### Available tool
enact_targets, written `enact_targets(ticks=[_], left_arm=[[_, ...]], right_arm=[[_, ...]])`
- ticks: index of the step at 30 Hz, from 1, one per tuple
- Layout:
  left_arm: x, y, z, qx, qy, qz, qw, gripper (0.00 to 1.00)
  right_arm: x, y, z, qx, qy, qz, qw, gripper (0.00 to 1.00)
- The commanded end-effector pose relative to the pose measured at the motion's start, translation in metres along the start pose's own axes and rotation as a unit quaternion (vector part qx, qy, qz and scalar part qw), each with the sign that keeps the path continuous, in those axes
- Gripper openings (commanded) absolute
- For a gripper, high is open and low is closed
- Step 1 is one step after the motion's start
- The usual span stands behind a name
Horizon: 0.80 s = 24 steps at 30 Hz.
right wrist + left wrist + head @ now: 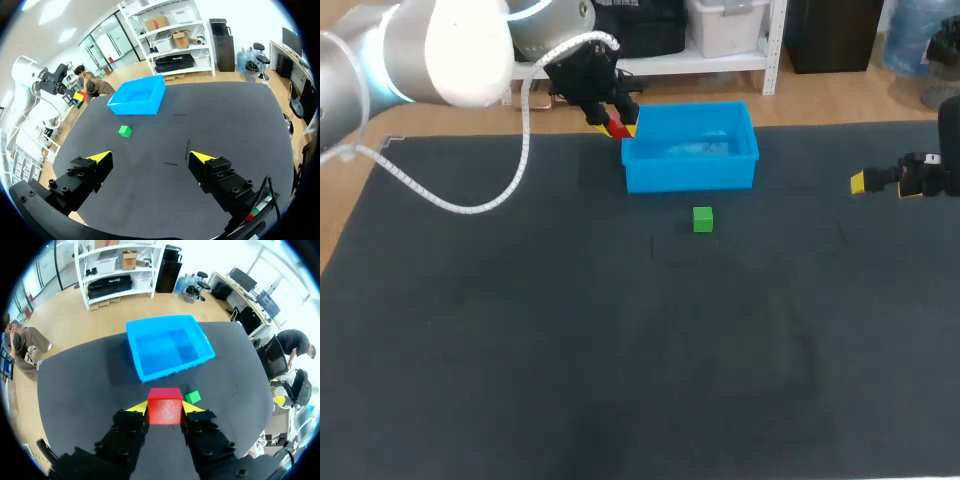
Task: Use the left arm to pick the red cube and place it into the blue plastic box first, then use the right arm to grasp the green cube and put it into the same blue plastic box after the first action is fully finished.
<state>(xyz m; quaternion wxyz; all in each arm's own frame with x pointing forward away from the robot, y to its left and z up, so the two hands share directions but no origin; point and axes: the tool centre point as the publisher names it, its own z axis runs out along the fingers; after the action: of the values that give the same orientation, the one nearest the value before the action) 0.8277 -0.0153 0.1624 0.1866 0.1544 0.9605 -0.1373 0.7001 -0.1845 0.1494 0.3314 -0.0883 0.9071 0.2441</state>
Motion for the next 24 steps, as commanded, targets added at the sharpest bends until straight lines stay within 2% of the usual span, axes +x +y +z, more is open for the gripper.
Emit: enact_targets(ticks=[1,11,24], left_arm=[[-0.002,-0.002,0.003,0.002,-0.037,0.006,0.999,0.00],[-0.028,-0.007,0.003,-0.004,-0.052,0.022,0.998,0.00],[-0.047,-0.011,0.016,-0.019,-0.048,0.039,0.998,0.00]], right_arm=[[0.000,0.000,0.000,0.001,0.001,0.000,1.000,1.00],[0.000,0.000,0.000,0.001,0.001,0.000,1.000,1.00],[0.000,0.000,0.000,0.001,0.001,0.000,1.000,1.00]])
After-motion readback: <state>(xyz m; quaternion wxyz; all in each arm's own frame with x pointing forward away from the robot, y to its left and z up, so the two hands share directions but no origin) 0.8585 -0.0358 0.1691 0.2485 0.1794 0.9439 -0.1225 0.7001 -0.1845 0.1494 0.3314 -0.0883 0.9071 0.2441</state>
